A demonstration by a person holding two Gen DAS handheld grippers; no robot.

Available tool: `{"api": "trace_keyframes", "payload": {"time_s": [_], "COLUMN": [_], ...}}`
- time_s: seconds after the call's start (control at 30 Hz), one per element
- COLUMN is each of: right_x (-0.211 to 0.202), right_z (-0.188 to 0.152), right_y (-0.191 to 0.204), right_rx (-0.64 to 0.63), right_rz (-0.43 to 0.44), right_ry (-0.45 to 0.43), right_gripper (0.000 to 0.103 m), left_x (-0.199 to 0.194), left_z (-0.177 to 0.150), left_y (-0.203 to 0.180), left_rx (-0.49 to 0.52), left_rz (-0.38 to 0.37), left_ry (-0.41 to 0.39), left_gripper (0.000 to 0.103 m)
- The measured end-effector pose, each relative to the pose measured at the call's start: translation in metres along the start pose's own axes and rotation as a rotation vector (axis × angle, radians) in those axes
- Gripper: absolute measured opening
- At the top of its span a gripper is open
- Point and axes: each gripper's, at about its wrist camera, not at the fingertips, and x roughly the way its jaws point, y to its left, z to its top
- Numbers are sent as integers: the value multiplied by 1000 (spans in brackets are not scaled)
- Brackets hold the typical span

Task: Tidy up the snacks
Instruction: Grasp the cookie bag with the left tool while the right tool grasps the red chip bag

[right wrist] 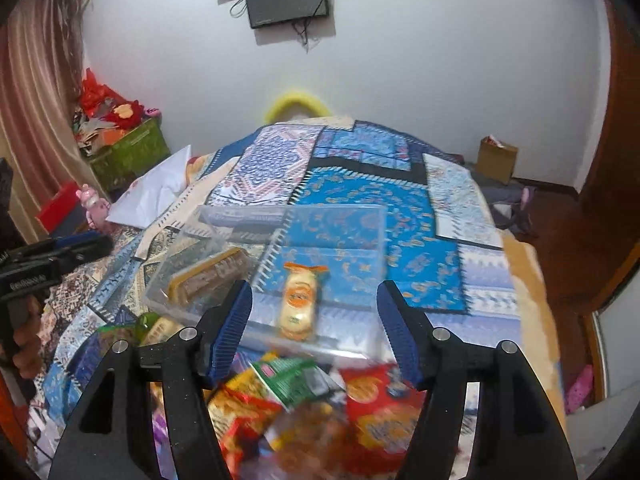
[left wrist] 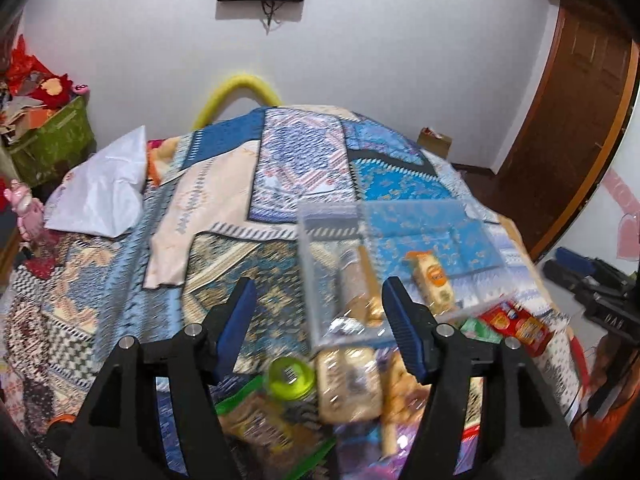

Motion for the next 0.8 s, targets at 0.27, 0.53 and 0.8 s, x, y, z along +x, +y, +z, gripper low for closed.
{"api": "trace_keyframes", "payload": {"time_s": [0.27, 0.53, 0.8], "right_x": [-12, -3, 21], "right_z": [-34, -68, -84], "right_y": [-31, -51, -51], "right_rx": [32, 76, 91], "right_rz": [-75, -95, -59], "right_ry": [50, 132, 203], "right_gripper": [62, 62, 62], "left_x": [5, 29, 44], "left_z": [-45, -88, -112], "left_y": [28, 41, 42], "left_rx": [-39, -85, -80], "left_rz": [43, 62, 91], "left_ry": [100, 208, 241], "left_gripper": [65, 65, 68]}}
